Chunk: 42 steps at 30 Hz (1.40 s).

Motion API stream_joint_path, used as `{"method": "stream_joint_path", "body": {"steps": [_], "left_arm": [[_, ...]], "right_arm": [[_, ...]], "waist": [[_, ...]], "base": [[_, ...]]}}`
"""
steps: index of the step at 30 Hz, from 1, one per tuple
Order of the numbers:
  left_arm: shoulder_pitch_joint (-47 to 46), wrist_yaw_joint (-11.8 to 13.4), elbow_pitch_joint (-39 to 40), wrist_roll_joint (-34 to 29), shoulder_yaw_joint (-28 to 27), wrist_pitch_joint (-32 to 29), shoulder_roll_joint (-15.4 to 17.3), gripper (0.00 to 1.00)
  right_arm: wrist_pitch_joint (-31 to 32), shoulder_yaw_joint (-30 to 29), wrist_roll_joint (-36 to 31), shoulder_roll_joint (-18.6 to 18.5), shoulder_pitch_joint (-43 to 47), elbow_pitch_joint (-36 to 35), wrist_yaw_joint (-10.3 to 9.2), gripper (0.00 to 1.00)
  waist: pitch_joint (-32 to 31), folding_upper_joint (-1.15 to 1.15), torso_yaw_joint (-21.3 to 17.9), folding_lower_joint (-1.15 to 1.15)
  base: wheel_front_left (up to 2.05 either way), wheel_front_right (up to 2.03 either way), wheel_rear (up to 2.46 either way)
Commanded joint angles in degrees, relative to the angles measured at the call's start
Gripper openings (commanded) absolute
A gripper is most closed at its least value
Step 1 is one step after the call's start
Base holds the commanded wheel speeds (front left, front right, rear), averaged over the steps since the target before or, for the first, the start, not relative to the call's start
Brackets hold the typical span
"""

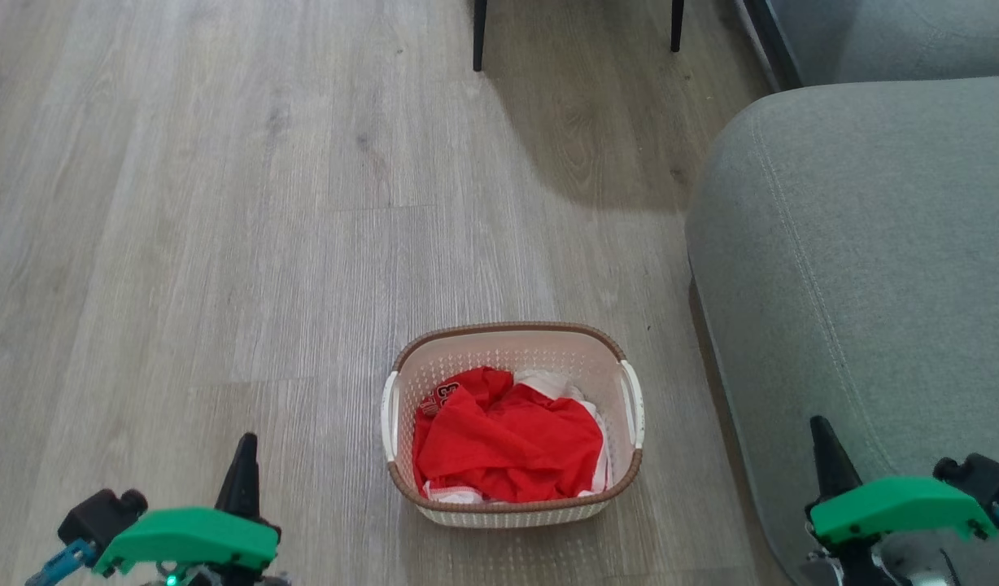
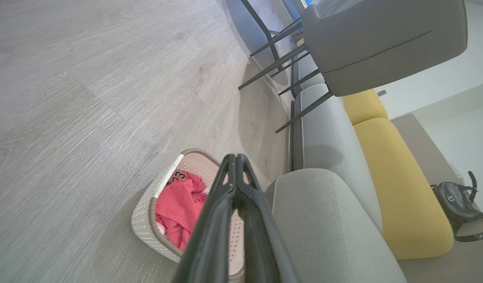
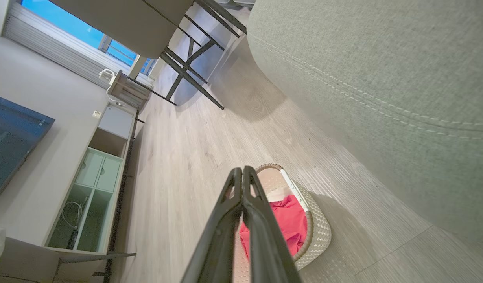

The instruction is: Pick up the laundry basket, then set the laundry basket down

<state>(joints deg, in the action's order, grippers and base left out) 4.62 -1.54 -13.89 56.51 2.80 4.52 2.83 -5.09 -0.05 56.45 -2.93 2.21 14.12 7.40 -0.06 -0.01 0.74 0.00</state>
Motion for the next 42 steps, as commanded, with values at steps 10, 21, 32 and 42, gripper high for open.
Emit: {"method": "stream_joint_path", "body": {"steps": [10,21,32,42], "left_arm": [[-4.54,-1.44,1.33,7.37,-2.8,-1.92,0.93,0.0],[-6.11,-2.59,0.96,14.92,-4.08,-3.94,0.98,0.0],[-7.42,-3.55,0.66,21.21,-5.18,-5.65,1.01,0.0],[-8.74,-4.51,0.35,27.47,-6.3,-7.36,1.02,0.0]], "right_arm": [[2.04,-0.57,7.57,-1.2,-4.23,-1.28,0.06,0.0],[4.06,-1.56,15.21,-1.26,-5.25,-1.01,0.06,0.0],[5.77,-2.41,21.56,-1.28,-6.1,-0.78,0.07,0.0],[7.5,-3.29,27.87,-1.29,-6.95,-0.55,0.08,0.0]], "waist": [[0.04,0.01,-0.14,0.0],[0.09,0.01,-0.29,0.0],[0.13,0.01,-0.42,0.0],[0.18,0.01,-0.55,0.0]], "base": [[0.0,0.0,0.0],[0.0,0.0,0.0],[0.0,0.0,0.0],[0.0,0.0,0.0]]}}
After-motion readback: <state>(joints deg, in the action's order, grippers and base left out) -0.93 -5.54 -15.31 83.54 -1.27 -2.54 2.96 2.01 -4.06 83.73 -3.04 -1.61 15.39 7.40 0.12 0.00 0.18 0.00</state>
